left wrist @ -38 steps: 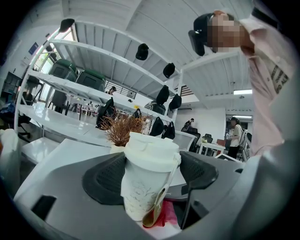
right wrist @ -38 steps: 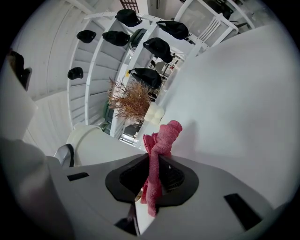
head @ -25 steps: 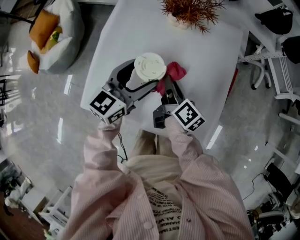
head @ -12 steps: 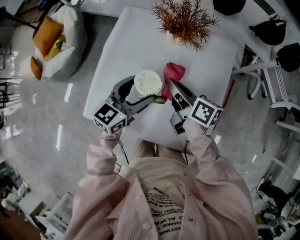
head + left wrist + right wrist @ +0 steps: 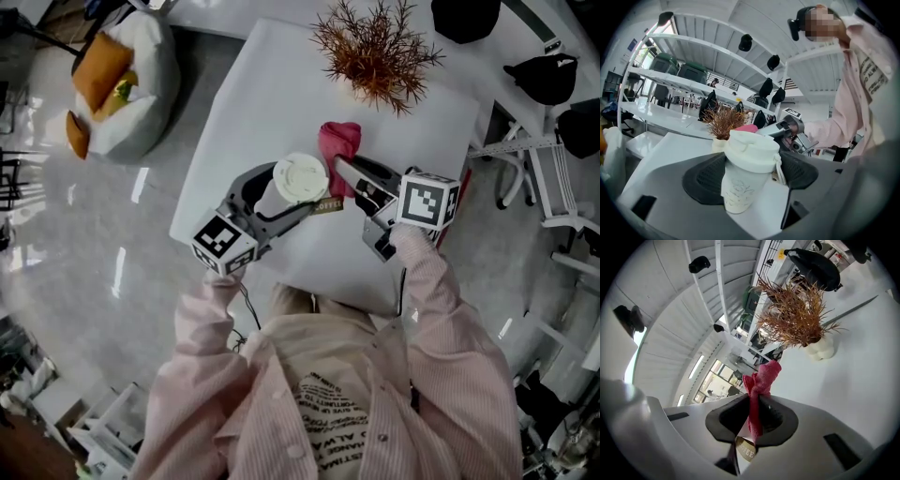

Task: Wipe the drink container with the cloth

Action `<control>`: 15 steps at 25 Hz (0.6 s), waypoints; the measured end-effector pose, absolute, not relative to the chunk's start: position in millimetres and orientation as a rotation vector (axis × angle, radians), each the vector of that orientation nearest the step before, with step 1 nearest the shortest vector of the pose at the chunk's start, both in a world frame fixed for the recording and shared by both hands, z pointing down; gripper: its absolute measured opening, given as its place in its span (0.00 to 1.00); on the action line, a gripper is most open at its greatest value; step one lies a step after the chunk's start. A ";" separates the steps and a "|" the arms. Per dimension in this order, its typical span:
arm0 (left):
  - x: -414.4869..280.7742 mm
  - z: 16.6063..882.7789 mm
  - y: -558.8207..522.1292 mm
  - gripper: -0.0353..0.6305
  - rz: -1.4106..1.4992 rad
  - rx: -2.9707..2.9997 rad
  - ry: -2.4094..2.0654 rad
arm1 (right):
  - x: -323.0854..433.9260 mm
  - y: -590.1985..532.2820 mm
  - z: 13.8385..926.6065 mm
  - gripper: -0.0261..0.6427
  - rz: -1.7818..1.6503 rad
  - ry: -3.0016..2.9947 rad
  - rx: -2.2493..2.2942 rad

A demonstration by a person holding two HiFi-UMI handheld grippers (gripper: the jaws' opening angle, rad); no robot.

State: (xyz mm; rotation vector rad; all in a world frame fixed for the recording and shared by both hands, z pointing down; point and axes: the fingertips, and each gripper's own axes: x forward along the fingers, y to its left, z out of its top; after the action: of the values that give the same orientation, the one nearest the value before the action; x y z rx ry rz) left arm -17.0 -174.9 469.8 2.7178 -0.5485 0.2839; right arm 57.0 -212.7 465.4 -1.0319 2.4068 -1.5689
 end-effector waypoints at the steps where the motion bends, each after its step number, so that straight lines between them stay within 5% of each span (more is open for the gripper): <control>1: -16.8 470.0 -174.9 0.59 0.284 2.720 -0.547 | 56.2 -214.0 465.1 0.10 -1.579 2.420 -1.013; 15: -16.4 469.8 -175.2 0.59 0.279 2.720 -0.547 | 41.7 -226.1 463.9 0.10 -1.740 2.457 -0.687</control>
State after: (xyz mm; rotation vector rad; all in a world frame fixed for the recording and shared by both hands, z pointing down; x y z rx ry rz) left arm -16.4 -175.2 469.8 2.7197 -0.5469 0.2791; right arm 41.7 -226.1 463.9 -0.6871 2.4571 -1.7400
